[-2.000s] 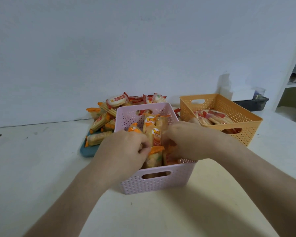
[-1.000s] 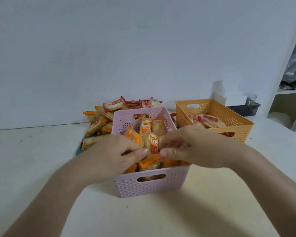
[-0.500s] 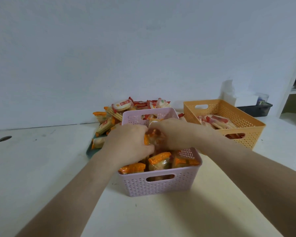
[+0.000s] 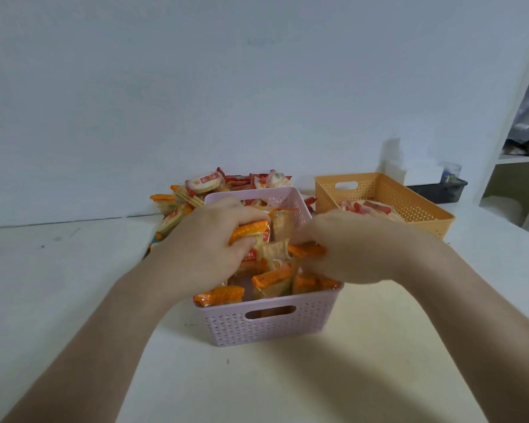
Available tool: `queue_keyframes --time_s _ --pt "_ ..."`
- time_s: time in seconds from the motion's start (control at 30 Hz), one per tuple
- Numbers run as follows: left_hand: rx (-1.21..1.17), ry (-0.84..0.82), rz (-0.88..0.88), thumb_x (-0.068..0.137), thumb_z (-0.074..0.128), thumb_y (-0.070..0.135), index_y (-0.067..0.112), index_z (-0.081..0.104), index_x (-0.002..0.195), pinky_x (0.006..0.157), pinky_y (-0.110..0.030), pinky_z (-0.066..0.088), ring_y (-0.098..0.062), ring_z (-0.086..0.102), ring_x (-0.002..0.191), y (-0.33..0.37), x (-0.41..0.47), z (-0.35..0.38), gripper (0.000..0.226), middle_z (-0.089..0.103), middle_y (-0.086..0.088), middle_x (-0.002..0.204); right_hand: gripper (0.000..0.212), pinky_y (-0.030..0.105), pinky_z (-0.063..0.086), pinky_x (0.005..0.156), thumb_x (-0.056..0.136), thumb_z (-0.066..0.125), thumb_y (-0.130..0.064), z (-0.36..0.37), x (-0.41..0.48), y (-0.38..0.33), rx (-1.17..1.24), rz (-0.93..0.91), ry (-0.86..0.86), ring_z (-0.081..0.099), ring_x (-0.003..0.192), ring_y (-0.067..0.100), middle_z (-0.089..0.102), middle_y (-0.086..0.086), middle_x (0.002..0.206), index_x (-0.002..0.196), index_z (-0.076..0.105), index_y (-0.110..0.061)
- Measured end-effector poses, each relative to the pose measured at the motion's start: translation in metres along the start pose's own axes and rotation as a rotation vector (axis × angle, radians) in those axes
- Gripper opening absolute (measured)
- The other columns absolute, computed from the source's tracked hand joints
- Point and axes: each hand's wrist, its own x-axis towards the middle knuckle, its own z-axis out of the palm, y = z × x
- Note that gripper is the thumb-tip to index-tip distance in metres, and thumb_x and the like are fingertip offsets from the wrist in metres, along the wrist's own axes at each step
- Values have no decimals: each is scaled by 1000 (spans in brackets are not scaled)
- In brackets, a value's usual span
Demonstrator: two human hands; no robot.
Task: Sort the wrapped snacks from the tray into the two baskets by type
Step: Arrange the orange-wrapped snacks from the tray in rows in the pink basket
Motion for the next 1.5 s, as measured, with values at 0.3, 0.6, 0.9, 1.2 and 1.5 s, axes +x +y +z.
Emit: queue_keyframes --time_s 0.3,0.6,0.9,1.2,1.5 --pt "126 129 94 90 60 26 37 56 130 82 -23 49 -9 62 102 12 -6 -4 42 65 14 118 33 47 36 92 102 29 -32 14 6 -10 -74 61 -175 52 96 22 58 -3 100 109 59 -22" --pt "-96 -304 12 92 58 36 53 56 119 81 -16 47 2 58 95 7 4 16 32 62 23 100 29 47 41 91 99 33 -35 9 9 -9 -82 57 -215 53 97 24 53 -4 92 107 58 -21" --pt "-67 -784 37 95 52 42 47 47 131 79 0 37 15 52 96 4 11 6 36 51 42 100 14 25 45 83 96 51 -28 -22 23 14 205 17 17 56 101 7 61 -14 105 102 63 -32" --pt "522 -267 -120 86 49 62 32 63 100 65 -30 45 -14 57 85 -21 29 -7 37 61 8 82 41 34 53 86 90 56 -9 -1 86 -3 -92 -117 -370 57 100 16 53 -14 94 123 61 -32" --pt "162 -178 -145 75 75 35 36 61 95 61 -22 44 -4 55 77 -15 27 -15 25 57 18 89 29 31 53 86 98 47 -36 2 81 1 82 -174 -279 62 94 13 63 -12 101 121 62 -27"
